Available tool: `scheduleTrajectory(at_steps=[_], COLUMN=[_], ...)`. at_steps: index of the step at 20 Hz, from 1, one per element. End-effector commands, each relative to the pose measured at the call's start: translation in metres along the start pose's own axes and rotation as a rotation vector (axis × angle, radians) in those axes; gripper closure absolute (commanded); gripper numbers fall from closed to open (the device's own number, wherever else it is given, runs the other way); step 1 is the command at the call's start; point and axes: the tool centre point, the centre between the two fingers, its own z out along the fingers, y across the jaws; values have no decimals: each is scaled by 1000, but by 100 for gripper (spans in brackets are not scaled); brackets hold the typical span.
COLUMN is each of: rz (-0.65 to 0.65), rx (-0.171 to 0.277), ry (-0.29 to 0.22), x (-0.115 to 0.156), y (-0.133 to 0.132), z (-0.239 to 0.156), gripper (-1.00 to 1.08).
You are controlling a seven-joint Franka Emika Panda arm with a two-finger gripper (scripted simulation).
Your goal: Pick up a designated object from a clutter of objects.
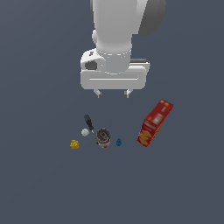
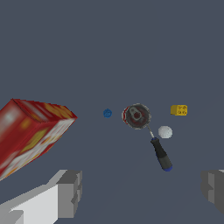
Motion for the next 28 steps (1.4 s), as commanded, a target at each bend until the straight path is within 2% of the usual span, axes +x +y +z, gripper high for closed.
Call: scheduleTrajectory(at_steps=[1,11,20,28], rz=[0,-13,-34,-127], rx=[0,12,12,13], ry=[0,-53,-50,-44], x=[0,-10,-7,4], y=[0,7,8,14], z=[0,16,21,47], gripper=[-92,-92,-92,-92])
